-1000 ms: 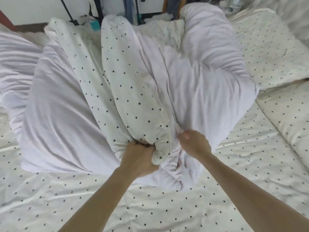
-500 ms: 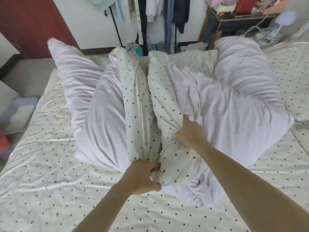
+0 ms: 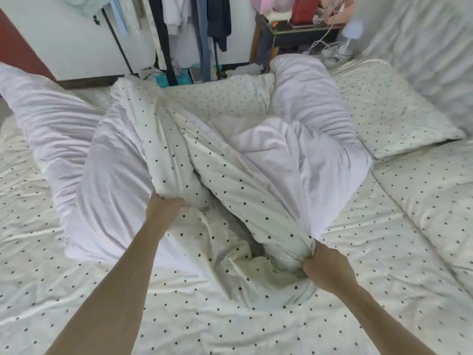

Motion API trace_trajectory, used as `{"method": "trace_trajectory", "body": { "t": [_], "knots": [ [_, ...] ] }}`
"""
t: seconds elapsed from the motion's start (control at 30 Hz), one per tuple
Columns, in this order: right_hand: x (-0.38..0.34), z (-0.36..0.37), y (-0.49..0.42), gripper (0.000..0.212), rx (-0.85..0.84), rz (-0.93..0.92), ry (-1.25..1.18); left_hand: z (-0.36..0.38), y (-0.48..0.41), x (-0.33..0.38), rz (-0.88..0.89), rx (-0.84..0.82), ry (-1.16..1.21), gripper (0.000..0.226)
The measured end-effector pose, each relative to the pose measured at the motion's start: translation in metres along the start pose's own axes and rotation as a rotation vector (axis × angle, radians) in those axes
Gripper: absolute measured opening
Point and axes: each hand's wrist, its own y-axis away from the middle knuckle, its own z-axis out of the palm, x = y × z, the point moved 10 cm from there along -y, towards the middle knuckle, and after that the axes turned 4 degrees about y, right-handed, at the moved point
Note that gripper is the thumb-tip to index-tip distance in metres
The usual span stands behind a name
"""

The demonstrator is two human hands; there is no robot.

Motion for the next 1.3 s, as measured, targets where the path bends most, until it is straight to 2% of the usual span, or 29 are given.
{"method": "trace_trajectory", "body": {
  "t": [0.1, 0.17, 0.23, 0.3, 0.33, 0.4, 0.47, 0.5, 0.63, 0.7, 0.73, 0.8, 0.87, 0.97, 1.03, 1.07, 1.13, 1.3],
  "knots": [
    [-0.015, 0.005, 0.015, 0.051, 0.021, -0.004, 0.059, 0.002, 0.021, -0.031, -0.023, -0.064, -0.012, 0.056],
    [-0.062, -0.017, 0.019, 0.083, 0.222, -0.151, 0.004, 0.005, 0.038, -0.05, -0.025, -0.104, -0.038, 0.051],
    [-0.126, -0.044, 0.02, 0.101, 0.445, -0.338, -0.021, 0.007, 0.056, -0.067, -0.039, -0.135, -0.087, 0.051],
    [-0.191, -0.05, 0.011, 0.104, 0.535, -0.487, 0.073, 0.008, 0.071, -0.084, -0.051, -0.178, -0.078, 0.059],
    [-0.221, -0.043, 0.002, 0.103, 0.509, -0.528, 0.148, 0.004, 0.075, -0.093, -0.054, -0.188, -0.066, 0.062],
    [-0.251, -0.019, -0.022, 0.099, 0.383, -0.52, 0.319, -0.005, 0.082, -0.099, -0.019, -0.196, -0.125, 0.071],
    [-0.241, 0.004, -0.047, 0.094, 0.252, -0.434, 0.457, -0.014, 0.084, -0.103, 0.014, -0.197, -0.223, 0.087],
    [-0.228, 0.014, -0.055, 0.091, 0.198, -0.409, 0.519, -0.019, 0.084, -0.104, 0.019, -0.196, -0.256, 0.086],
    [-0.176, 0.047, -0.055, 0.08, 0.166, -0.383, 0.806, -0.038, 0.089, -0.108, 0.014, -0.232, -0.449, 0.048],
    [-0.157, 0.053, -0.049, 0.07, 0.18, -0.366, 0.844, -0.042, 0.092, -0.113, 0.031, -0.288, -0.574, 0.034],
    [-0.148, 0.054, -0.047, 0.064, 0.182, -0.364, 0.803, -0.042, 0.093, -0.115, 0.039, -0.297, -0.586, 0.029],
    [-0.135, 0.049, -0.04, 0.049, 0.216, -0.384, 0.671, -0.05, 0.096, -0.122, 0.023, -0.241, -0.46, 0.021],
    [-0.124, 0.04, -0.033, 0.044, 0.239, -0.363, 0.526, -0.067, 0.101, -0.124, 0.019, -0.079, -0.385, 0.029],
    [-0.111, 0.028, -0.014, 0.062, 0.258, -0.297, 0.35, -0.083, 0.112, -0.119, 0.065, 0.091, -0.524, 0.048],
    [-0.1, 0.023, 0.006, 0.083, 0.26, -0.25, 0.29, -0.084, 0.126, -0.119, 0.044, 0.125, -0.613, 0.067],
    [-0.093, 0.021, 0.014, 0.086, 0.263, -0.221, 0.239, -0.087, 0.131, -0.12, 0.04, 0.148, -0.628, 0.07],
    [-0.071, 0.013, 0.036, 0.078, 0.268, -0.169, 0.07, -0.1, 0.148, -0.124, 0.032, 0.21, -0.547, 0.065],
    [-0.003, -0.025, 0.107, 0.039, 0.335, -0.157, -0.45, -0.161, 0.208, -0.16, -0.065, 0.396, -0.268, 0.045]
  ]
}}
